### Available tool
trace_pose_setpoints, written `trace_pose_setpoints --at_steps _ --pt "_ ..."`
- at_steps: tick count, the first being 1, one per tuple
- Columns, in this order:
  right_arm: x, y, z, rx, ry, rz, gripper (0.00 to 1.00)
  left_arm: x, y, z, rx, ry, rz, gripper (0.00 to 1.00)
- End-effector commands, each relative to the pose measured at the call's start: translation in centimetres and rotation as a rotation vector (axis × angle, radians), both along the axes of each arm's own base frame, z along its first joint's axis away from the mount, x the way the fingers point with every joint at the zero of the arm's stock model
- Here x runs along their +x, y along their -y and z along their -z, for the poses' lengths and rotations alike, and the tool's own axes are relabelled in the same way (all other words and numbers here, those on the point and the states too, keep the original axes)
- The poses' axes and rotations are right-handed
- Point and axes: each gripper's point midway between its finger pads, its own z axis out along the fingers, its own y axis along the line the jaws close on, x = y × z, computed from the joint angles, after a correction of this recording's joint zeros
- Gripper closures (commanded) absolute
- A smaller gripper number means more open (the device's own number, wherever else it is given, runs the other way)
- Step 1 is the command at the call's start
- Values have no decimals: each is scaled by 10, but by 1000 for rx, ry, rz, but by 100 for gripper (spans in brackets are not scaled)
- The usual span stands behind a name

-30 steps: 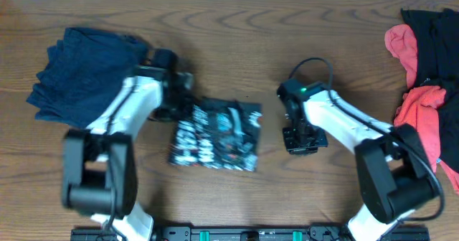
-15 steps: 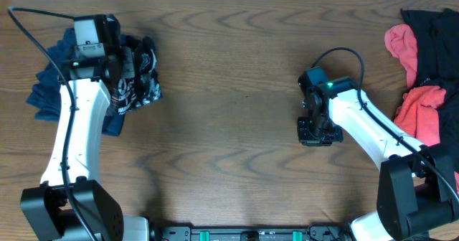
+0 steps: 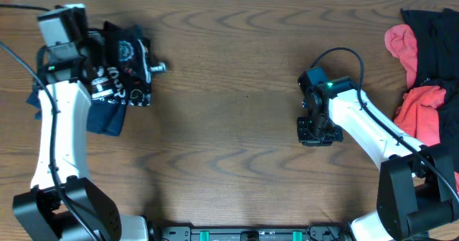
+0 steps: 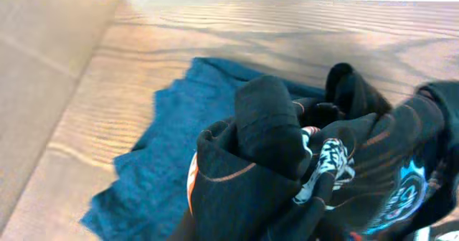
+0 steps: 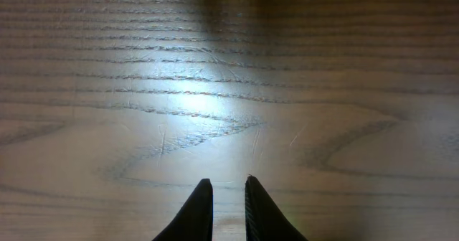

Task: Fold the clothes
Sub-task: 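Grasp the folded bundle with the left gripper and carry it left, then place the bundle on the navy garment stack and press it down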

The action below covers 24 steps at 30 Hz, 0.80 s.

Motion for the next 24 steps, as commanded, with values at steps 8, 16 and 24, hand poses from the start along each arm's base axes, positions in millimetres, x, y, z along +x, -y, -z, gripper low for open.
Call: trace_pose_setpoints --at_steps 8,16,24 --pt "1 4 -3 -4 6 -8 85 8 -64 27 19 -17 -121 94" --pt "0 4 -3 -4 4 -8 85 7 -103 45 12 -6 -200 94" --pt "1 4 -3 -3 7 -7 83 6 -124 37 25 50 -240 94"
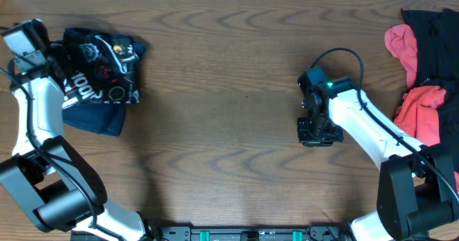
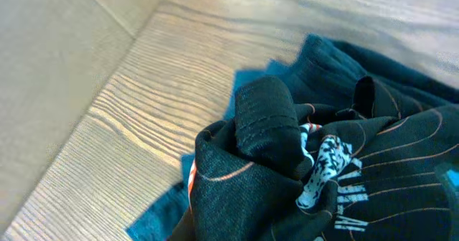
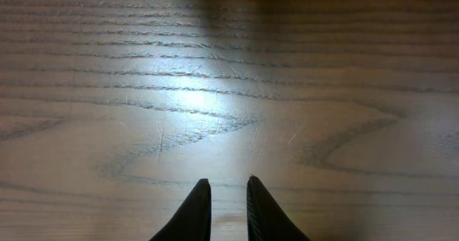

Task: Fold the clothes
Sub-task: 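Place the bundle on the navy garment stack and press it down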

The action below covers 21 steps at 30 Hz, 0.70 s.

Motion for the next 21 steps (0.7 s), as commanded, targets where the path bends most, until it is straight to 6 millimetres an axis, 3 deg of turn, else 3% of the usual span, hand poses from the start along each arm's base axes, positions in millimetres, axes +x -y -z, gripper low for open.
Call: trace_pose_setpoints --at_steps 1,7,8,10,12,13,17,21 --pt "3 3 -2 -1 14 -2 83 5 -12 -16 28 40 -26 94" --pt "3 3 -3 -1 14 -3 83 10 -15 -15 36 56 -26 93" --pt "3 3 -3 -1 14 -3 83 11 -15 -15 37 58 -26 86" --pt "3 3 -3 -1 14 -2 83 11 -15 -16 38 60 -27 36" --pt "3 3 -3 -1 15 -2 83 11 -15 -19 41 65 -27 6" --pt "3 3 -3 -1 15 -2 83 12 -15 -20 41 67 -26 2" --pt "4 3 -2 1 19 -2 82 15 -2 -39 16 103 -3 2" --pt "7 2 -2 4 30 -2 81 26 46 -58 -32 127 128 2"
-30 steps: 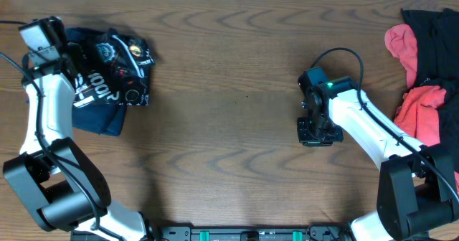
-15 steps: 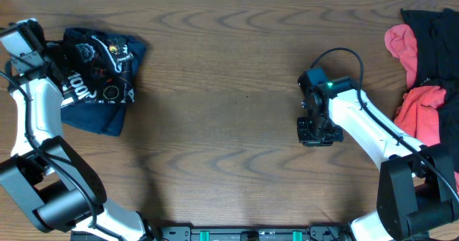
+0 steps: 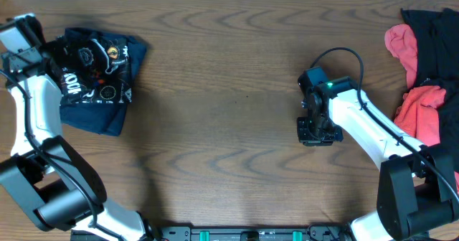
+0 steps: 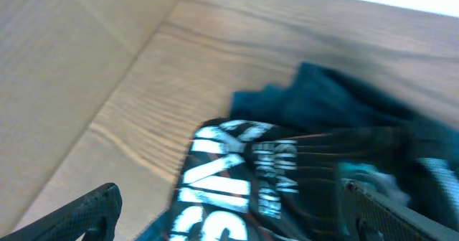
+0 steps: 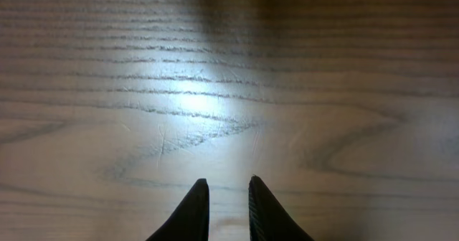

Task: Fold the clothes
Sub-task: 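Place the bundle on the navy garment stack and press it down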

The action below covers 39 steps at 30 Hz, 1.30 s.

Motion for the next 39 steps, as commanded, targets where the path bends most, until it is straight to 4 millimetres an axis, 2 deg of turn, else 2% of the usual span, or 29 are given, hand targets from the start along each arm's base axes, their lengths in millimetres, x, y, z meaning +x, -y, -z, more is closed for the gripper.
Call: trace_pose_setpoints --at_steps 1,3,6,9,11,13,15,17,20,23,25,26,30,33,35,39 --pt "4 3 -2 0 20 -2 81 15 49 -42 -19 74 121 2" --pt "6 2 -2 3 27 -2 81 18 78 -36 -37 36 176 2" --pt "6 2 -2 3 27 -2 81 16 124 -13 -76 -62 261 2" --pt "5 2 -2 3 26 -3 80 13 150 15 -105 -151 310 2" --pt "5 3 -2 1 23 -3 79 9 157 32 -122 -207 320 2" --pt "4 3 -2 2 22 -6 79 5 156 45 -137 -246 302 2" --pt "4 3 -2 2 22 -11 78 2 146 51 -122 -266 229 2" --pt "4 3 -2 2 22 -14 77 0 137 50 -90 -272 191 2" --pt "4 3 -2 3 21 -19 77 -1 136 51 -86 -278 184 2" --pt "4 3 -2 3 21 -21 77 -6 135 60 -107 -308 162 0" --pt "4 3 -2 3 22 -21 77 -9 132 69 -104 -335 148 18" --pt "4 3 -2 3 21 -21 77 -11 129 72 -99 -345 128 22" --pt "2 3 -2 0 10 -21 77 -13 123 88 -95 -384 99 24" --pt "0 5 -3 -6 5 -22 77 -14 121 93 -101 -392 90 26" --pt "0 5 -3 -6 5 -22 77 -16 120 94 -104 -400 87 36" --pt "1 4 -3 -5 8 -22 77 -21 120 97 -110 -423 83 67"
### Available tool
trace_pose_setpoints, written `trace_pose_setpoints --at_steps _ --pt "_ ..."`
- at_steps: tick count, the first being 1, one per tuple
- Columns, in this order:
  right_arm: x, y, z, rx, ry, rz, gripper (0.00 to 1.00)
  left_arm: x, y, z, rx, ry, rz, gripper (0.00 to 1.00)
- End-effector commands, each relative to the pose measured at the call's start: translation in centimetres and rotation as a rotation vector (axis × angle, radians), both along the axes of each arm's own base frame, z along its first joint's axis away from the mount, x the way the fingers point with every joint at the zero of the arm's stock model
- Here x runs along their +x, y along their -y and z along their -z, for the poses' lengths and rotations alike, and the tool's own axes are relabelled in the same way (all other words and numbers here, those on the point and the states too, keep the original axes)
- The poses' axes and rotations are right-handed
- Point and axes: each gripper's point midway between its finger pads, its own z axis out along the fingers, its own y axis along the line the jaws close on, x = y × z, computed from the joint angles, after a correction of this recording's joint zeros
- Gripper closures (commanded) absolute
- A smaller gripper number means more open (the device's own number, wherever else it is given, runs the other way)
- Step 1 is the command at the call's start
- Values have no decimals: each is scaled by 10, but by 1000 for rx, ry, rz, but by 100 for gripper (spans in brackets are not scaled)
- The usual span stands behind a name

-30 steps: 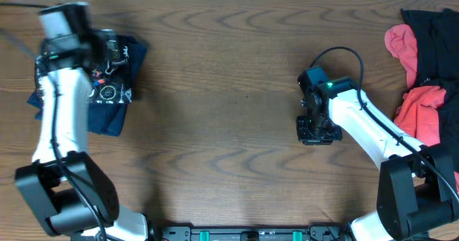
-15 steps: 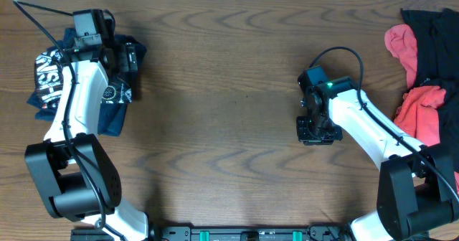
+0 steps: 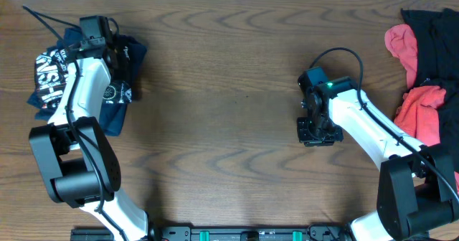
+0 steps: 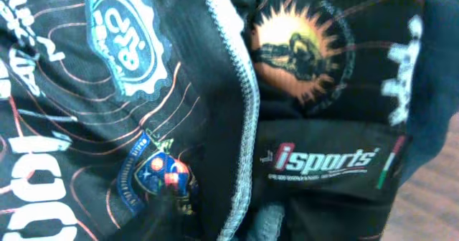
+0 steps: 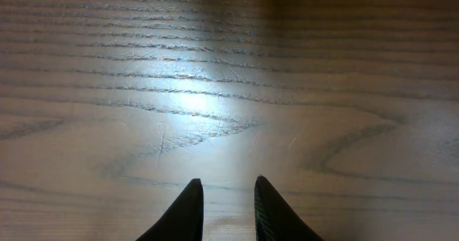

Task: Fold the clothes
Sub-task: 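Place the bundle on the navy garment stack and press it down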

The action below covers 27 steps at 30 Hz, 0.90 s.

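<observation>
A black printed jersey (image 3: 50, 72) lies crumpled on a folded dark blue garment (image 3: 111, 119) at the table's far left. In the left wrist view the jersey (image 4: 308, 54) fills the frame from very close, with its "isports" label showing and the blue garment (image 4: 439, 69) at the right edge. My left gripper (image 3: 100, 41) sits low over the jersey's upper right part; its fingers are lost against the dark cloth. My right gripper (image 5: 228, 187) (image 3: 315, 132) hovers over bare wood right of centre, open a little and holding nothing.
A heap of red (image 3: 405, 44) and black clothes (image 3: 434, 33) lies at the table's (image 3: 229, 90) far right edge, beside the right arm. The blue garment reaches close to the table's left edge.
My left gripper, then open at the table's left edge, now sits close down on the jersey's upper right. The jersey lies spread further left. The right fingers stand slightly wider apart.
First my left gripper held the bunched jersey over the blue garment. Then it had carried the jersey further left. Then the gripper was open and the jersey lay on the blue garment. Now it is low on the jersey. The right arm stayed put.
</observation>
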Motion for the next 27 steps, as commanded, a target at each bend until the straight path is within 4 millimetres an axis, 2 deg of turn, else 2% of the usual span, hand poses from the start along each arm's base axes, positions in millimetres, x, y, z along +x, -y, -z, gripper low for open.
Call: trace_pose_setpoints --at_steps 1,2,5,8,9,11,13,16,27 --pt "3 4 -2 -4 15 -2 77 -6 -5 3 9 -24 -14 73" --pt "3 4 -2 -4 15 -2 77 -6 -5 3 10 -23 -14 76" --pt "3 4 -2 -4 15 -3 77 -6 -5 -3 12 -10 -14 79" --pt "3 4 -2 -4 15 -2 77 -5 -5 -16 17 20 -14 81" --pt "3 4 -2 -3 16 -2 77 -5 -5 -23 20 36 -14 85" --pt "3 3 -2 -3 17 -2 77 -5 -3 -37 18 71 -11 87" --pt "4 3 -2 -2 20 -2 77 -5 5 -50 -20 104 14 87" --pt "4 3 -2 -1 22 -2 77 -8 21 -58 -96 121 56 87" --pt "4 3 -2 -1 21 -2 77 -49 61 -34 -257 -74 116 87"
